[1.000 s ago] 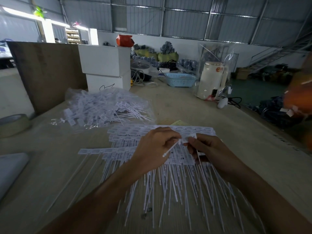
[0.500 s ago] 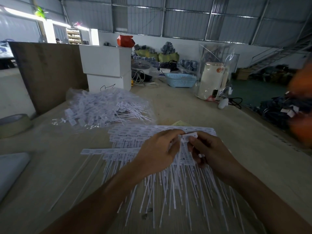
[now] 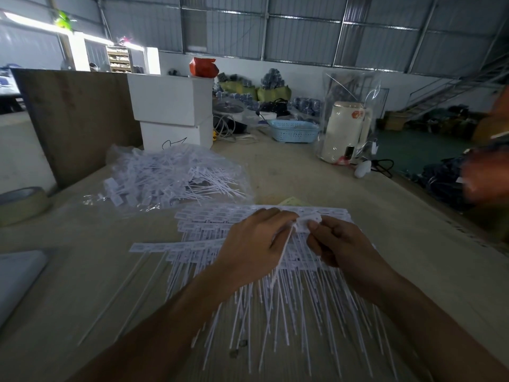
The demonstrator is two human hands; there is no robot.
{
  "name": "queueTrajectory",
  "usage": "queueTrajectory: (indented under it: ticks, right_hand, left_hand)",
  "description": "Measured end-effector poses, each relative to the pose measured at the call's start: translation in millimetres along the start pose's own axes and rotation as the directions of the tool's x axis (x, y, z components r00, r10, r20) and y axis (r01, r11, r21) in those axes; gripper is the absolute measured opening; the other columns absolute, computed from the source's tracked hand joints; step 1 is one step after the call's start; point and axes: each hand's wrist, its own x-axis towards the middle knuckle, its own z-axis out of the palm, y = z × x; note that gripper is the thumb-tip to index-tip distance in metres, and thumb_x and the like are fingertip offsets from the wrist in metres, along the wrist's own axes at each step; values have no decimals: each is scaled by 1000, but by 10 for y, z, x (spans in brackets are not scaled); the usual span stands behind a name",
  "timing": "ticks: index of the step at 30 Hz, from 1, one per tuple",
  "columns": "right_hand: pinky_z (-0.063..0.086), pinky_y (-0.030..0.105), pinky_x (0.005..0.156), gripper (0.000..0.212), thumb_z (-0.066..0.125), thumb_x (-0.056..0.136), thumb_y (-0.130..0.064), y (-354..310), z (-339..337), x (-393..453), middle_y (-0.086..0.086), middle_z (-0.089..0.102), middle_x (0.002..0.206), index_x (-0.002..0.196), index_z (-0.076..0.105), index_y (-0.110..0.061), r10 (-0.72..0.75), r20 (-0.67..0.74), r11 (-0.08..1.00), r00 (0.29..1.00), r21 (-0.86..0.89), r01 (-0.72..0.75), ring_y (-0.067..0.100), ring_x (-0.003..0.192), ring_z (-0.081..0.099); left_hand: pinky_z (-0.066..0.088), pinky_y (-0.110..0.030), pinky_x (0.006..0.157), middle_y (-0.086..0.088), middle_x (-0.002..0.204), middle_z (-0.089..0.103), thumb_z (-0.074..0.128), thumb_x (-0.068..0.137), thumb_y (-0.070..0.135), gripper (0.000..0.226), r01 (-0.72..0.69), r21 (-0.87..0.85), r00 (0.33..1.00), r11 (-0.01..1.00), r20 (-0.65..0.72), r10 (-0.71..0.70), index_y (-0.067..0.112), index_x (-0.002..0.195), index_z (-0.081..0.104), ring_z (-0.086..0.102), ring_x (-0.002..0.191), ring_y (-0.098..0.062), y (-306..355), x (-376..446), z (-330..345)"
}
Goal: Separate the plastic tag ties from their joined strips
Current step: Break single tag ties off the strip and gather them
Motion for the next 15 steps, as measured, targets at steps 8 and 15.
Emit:
queueTrajectory:
  ticks: [8, 15]
  right_hand:
    - [27, 23, 45, 32, 55, 97, -46, 31, -39, 22, 9, 43, 65, 126, 62, -34, 68, 84, 997, 994, 35, -71, 15, 49, 25]
    - [23, 24, 45, 16, 51, 96, -49, 24, 39, -8, -5, 33, 57, 95, 66, -45, 66, 60, 998, 996, -16, -65, 11, 47, 23]
  left_hand:
    - [53, -45, 82, -1, 113, 70, 47, 101, 25, 29, 24, -39, 1000, 999, -7, -25, 16, 116, 70, 62, 108, -26, -40, 4, -9]
    - [52, -46, 85, -2, 116, 69, 44, 102, 29, 32, 64, -50, 996, 997, 67, -60, 16, 115, 70, 61, 110, -27, -115, 30, -12]
